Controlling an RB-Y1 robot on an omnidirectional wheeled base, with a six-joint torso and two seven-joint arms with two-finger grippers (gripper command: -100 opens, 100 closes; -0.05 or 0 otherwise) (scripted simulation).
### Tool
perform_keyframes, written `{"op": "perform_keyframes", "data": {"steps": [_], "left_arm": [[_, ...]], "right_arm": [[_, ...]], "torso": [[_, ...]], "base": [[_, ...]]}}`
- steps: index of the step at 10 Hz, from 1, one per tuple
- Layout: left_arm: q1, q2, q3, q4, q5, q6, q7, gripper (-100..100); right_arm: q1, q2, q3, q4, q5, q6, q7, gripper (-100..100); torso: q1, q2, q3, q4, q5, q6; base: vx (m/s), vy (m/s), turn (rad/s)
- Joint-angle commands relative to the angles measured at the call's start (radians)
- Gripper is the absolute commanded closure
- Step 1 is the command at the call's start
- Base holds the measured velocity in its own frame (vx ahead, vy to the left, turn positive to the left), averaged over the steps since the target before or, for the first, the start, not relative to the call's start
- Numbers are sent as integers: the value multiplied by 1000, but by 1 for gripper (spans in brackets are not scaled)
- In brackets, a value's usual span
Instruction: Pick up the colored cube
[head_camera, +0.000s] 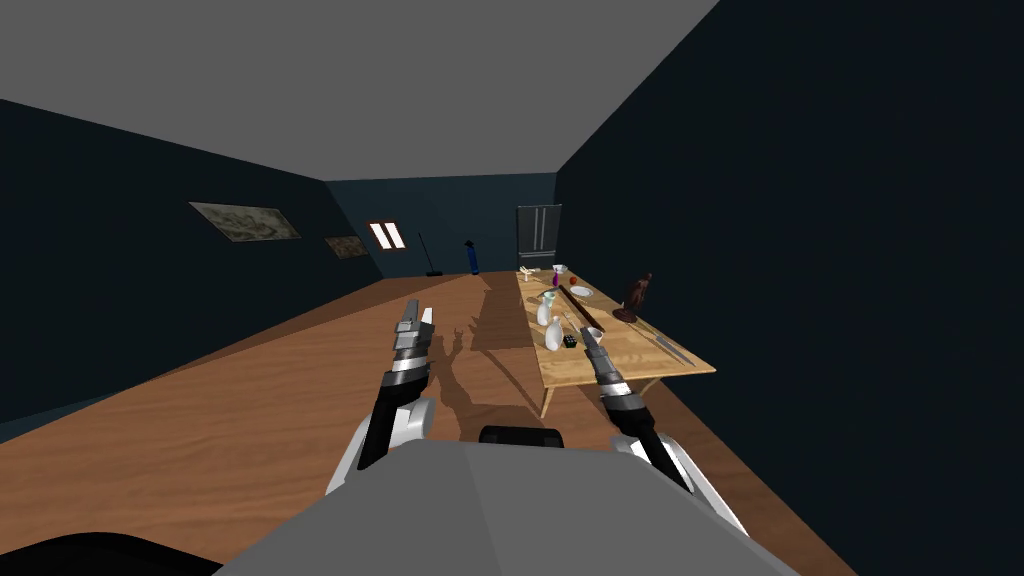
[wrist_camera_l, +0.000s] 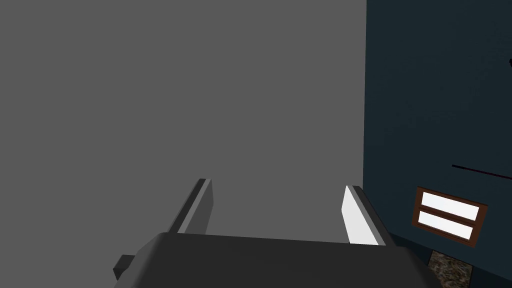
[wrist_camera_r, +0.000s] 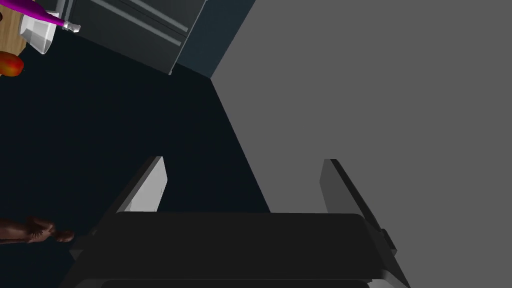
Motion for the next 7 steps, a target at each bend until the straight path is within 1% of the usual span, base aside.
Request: {"op": "perform_keyframes", "data": {"steps": [1, 2, 3, 4, 5, 6, 7], "left_arm": [[0, 0, 0, 0, 0, 0, 0, 0], [0, 0, 0, 0, 0, 0, 0, 0], [0, 0, 0, 0, 0, 0, 0, 0], [0, 0, 0, 0, 0, 0, 0, 0], [0, 0, 0, 0, 0, 0, 0, 0], [0, 0, 0, 0, 0, 0, 0, 0], [0, 0, 0, 0, 0, 0, 0, 0]], "right_arm": [[-11, -43, 13, 50, 42, -20, 20, -100], [-15, -74, 27, 85, 73, -34, 40, -100], [-15, -81, 27, 96, 83, -34, 40, -100], [-19, -120, 42, 137, 122, -48, 61, -100], [-24, -149, 56, 165, 152, -63, 83, -100], [-24, -161, 56, 179, 172, -63, 83, -100], [-30, -203, 70, 221, 205, -77, 106, -100]], "torso": [[0, 0, 0, 0, 0, 0], [2, 0, 0, 0, 0, 0], [5, -1, 0, 0, 1, 0], [3, -1, 0, 0, 1, 0], [3, -1, -1, 0, 0, 0], [5, -2, -1, 0, 1, 0], [3, -1, -1, 0, 1, 0]], "base": [[8, 99, -46], [24, 152, -76], [17, 112, -45], [34, 107, -34], [37, 153, -75], [17, 120, -48], [27, 109, -51]]}}
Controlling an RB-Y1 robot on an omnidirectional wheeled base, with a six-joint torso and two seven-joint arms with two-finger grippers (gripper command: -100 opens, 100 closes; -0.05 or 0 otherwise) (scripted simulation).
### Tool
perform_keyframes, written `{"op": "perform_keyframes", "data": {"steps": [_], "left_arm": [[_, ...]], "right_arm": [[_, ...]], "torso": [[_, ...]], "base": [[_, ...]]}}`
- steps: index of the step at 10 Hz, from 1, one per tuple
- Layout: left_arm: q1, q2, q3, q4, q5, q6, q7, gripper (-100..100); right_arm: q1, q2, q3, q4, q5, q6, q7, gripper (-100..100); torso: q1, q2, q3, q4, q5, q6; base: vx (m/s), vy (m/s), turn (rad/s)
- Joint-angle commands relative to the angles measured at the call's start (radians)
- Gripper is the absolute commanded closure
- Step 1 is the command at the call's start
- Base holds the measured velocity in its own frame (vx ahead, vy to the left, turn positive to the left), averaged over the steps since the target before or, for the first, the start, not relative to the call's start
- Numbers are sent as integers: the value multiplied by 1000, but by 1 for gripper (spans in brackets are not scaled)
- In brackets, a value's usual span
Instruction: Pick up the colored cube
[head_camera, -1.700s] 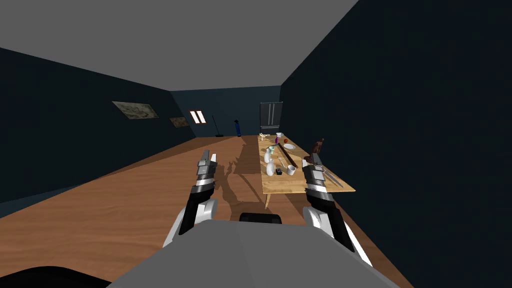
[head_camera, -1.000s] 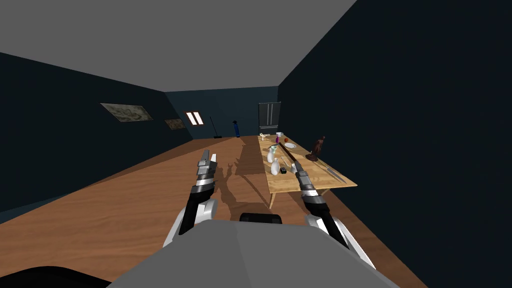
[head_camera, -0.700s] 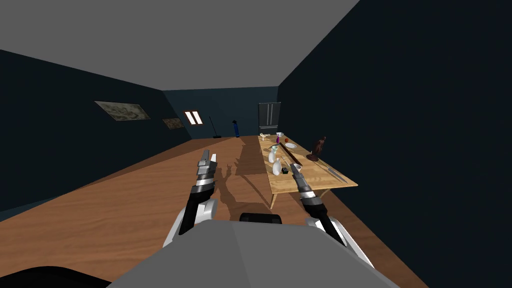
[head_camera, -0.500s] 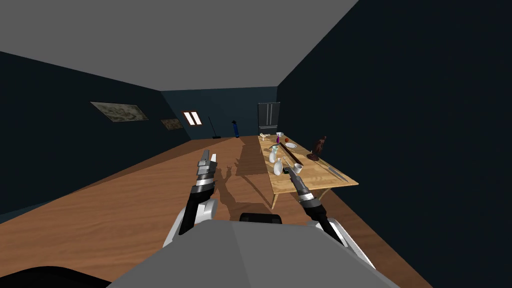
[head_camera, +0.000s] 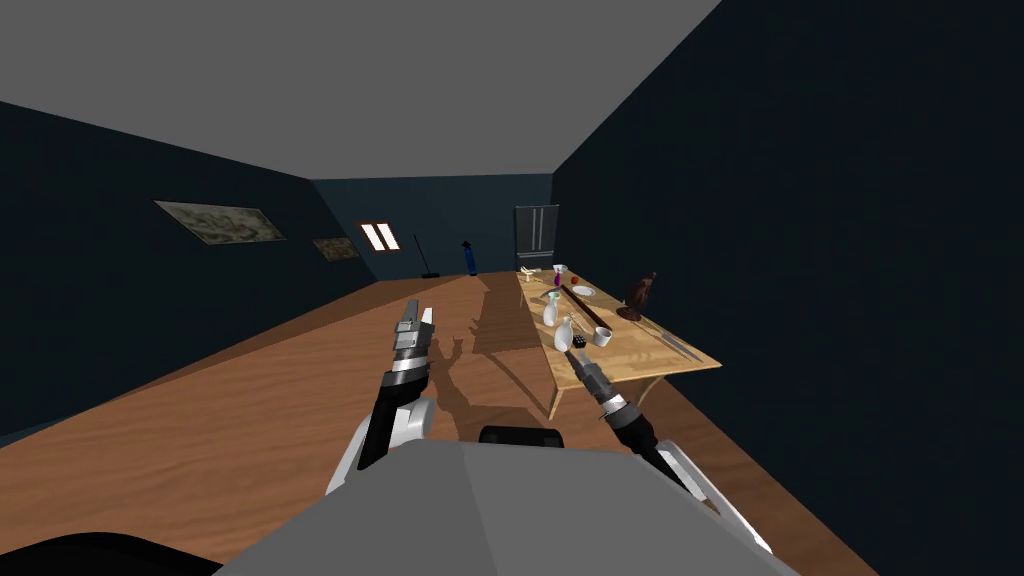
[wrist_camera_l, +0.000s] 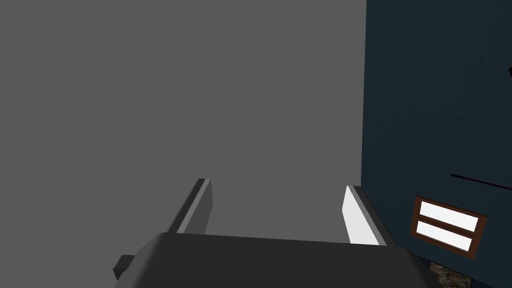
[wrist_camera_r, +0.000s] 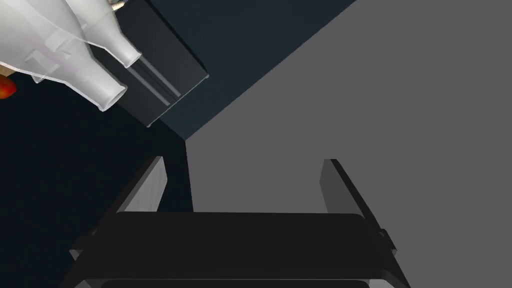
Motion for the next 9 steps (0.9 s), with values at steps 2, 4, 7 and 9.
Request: {"op": "perform_keyframes", "data": {"steps": [2, 4, 7, 9], "left_arm": [[0, 0, 0, 0, 0, 0, 0, 0], [0, 0, 0, 0, 0, 0, 0, 0], [0, 0, 0, 0, 0, 0, 0, 0], [0, 0, 0, 0, 0, 0, 0, 0]], "right_arm": [[-15, -63, 23, 66, 73, -23, 40, -100], [-22, -108, 35, 111, 122, -37, 64, -100], [-30, -154, 48, 162, 188, -50, 88, -100], [-39, -201, 60, 205, 240, -63, 112, -100]], "torso": [[-2, 0, 0, 0, 0, 0], [-3, 0, 0, 0, 0, 0], [-1, -1, -1, 0, 0, 0], [-3, -1, 0, 0, -1, 0]], "base": [[28, 84, -39], [32, 78, -40], [35, 91, -35], [31, 62, -35]]}}
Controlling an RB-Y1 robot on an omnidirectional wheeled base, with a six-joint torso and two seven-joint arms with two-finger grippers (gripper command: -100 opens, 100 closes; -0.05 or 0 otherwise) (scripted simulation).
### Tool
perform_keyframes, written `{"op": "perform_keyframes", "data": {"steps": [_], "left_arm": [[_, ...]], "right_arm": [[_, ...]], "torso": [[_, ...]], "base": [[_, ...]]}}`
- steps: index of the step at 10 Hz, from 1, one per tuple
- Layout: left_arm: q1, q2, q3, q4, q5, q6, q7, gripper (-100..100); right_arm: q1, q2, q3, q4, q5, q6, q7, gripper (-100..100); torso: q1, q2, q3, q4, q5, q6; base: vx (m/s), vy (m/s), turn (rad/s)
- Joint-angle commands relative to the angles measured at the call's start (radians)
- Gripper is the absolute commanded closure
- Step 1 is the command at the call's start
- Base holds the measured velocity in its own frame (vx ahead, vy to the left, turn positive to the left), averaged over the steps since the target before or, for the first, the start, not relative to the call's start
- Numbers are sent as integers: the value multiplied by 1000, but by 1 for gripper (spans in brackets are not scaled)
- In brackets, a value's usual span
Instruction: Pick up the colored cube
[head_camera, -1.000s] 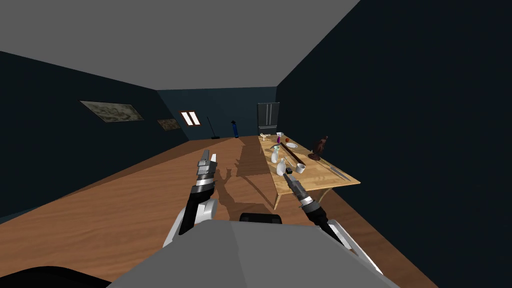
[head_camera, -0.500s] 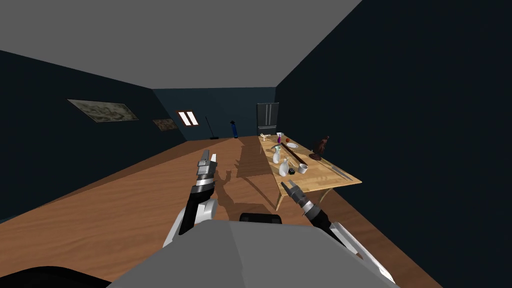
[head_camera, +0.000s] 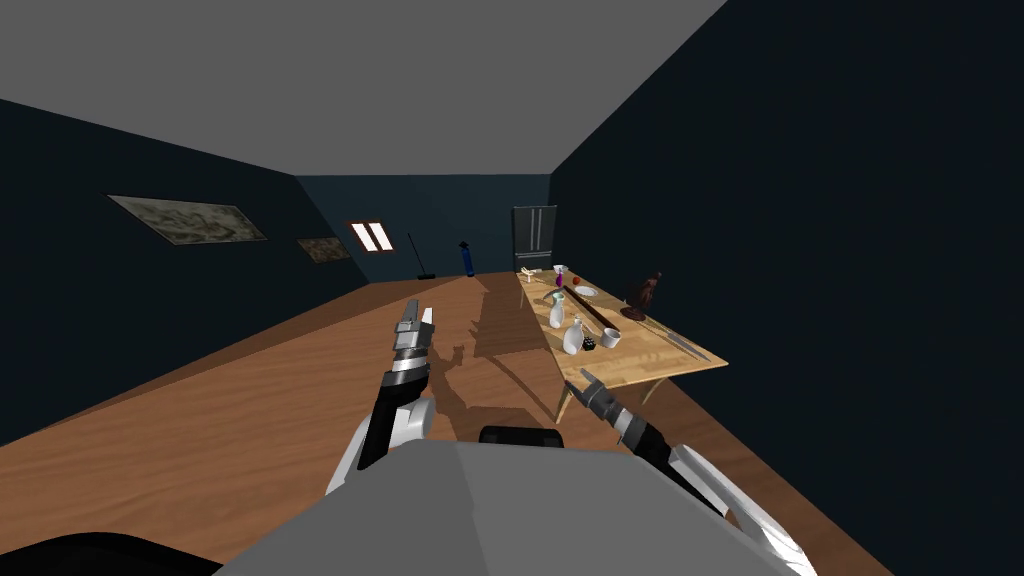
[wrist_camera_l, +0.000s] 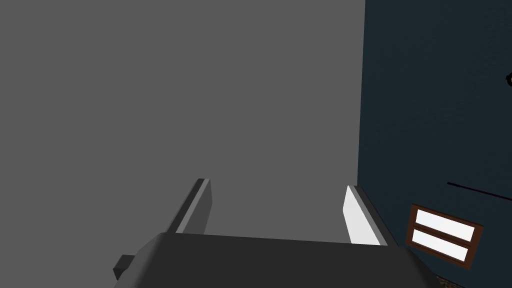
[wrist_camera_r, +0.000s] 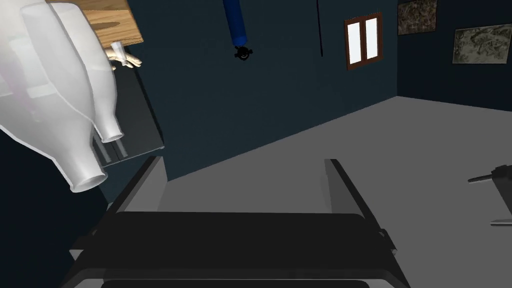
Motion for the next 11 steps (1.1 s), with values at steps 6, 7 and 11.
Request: {"op": "perform_keyframes", "data": {"steps": [6, 7, 11], "left_arm": [[0, 0, 0, 0, 0, 0, 0, 0], [0, 0, 0, 0, 0, 0, 0, 0], [0, 0, 0, 0, 0, 0, 0, 0]], "right_arm": [[-27, -150, 34, 129, 175, -40, 79, -100], [-39, -193, 44, 164, 211, -51, 103, -100], [-63, -281, 63, 243, 320, -71, 150, -100]], "torso": [[0, -3, -1, -1, 0, 0], [0, -2, -1, 0, 0, 0], [-1, -4, -2, -1, 0, 0]], "base": [[61, 68, -31], [70, 74, -30], [97, 43, -19]]}}
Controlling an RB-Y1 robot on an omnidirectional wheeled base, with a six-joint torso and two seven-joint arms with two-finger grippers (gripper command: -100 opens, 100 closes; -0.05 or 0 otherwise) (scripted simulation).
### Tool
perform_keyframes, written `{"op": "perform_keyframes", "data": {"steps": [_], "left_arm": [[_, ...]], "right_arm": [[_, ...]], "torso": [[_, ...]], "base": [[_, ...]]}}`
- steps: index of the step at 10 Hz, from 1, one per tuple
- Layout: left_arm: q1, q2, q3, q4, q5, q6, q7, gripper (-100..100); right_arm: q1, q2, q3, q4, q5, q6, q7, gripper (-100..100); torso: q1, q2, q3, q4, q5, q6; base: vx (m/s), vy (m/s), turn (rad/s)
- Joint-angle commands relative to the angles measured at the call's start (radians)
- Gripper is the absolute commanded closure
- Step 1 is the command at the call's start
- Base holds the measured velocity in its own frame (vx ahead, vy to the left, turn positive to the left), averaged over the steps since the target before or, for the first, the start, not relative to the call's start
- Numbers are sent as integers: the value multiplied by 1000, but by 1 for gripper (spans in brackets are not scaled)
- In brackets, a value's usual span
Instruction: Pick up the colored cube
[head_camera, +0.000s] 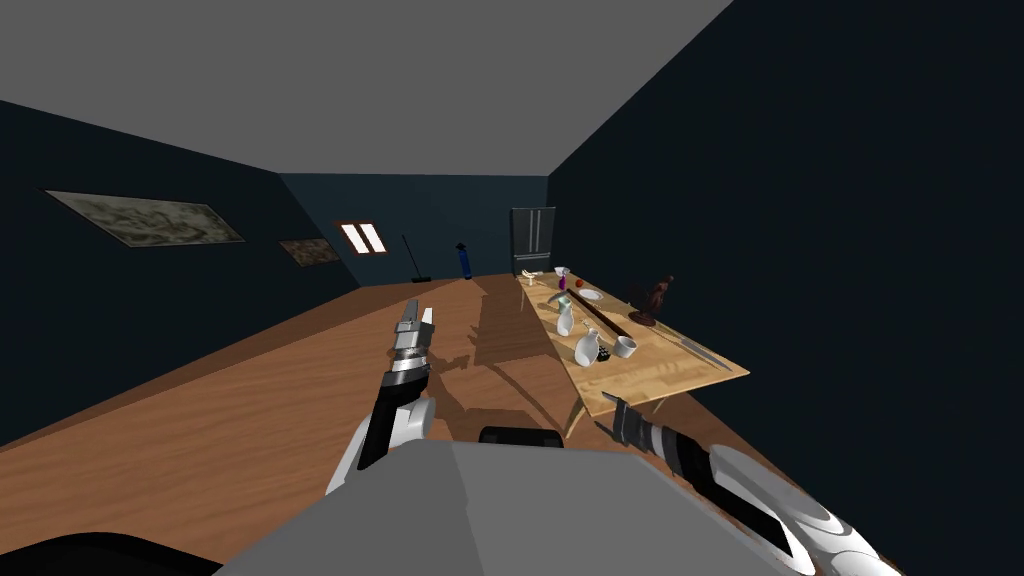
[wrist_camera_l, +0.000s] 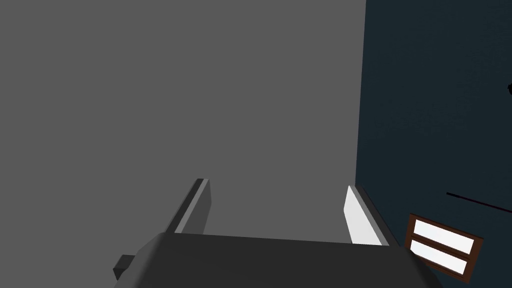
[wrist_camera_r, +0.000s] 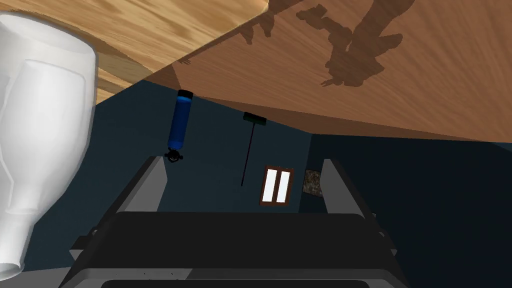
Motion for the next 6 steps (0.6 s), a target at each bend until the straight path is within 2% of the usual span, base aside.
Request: {"op": "perform_keyframes", "data": {"steps": [1, 2, 3, 4, 5, 6], "left_arm": [[0, 0, 0, 0, 0, 0, 0, 0], [0, 0, 0, 0, 0, 0, 0, 0], [0, 0, 0, 0, 0, 0, 0, 0], [0, 0, 0, 0, 0, 0, 0, 0], [0, 0, 0, 0, 0, 0, 0, 0], [0, 0, 0, 0, 0, 0, 0, 0]], "right_arm": [[1, -23, 4, 15, 39, -5, 18, -100], [-12, -66, 13, 50, 77, -14, 41, -100], [-12, -66, 13, 50, 93, -14, 41, -100], [-26, -107, 23, 82, 129, -23, 64, -100], [-26, -107, 23, 82, 146, -23, 64, -100], [-39, -147, 32, 113, 179, -31, 86, -100]], "torso": [[0, 0, 0, 0, 0, 0], [0, 1, 0, 0, 0, 0], [0, 0, 0, 0, 0, 0], [0, 1, 1, 0, 0, 0], [0, 1, 0, 0, 0, 0], [0, 1, 0, 0, 0, 0]], "base": [[104, 31, -9], [124, 39, -11], [87, 37, -7], [105, 33, -3], [101, 26, -3], [142, 41, 4]]}}
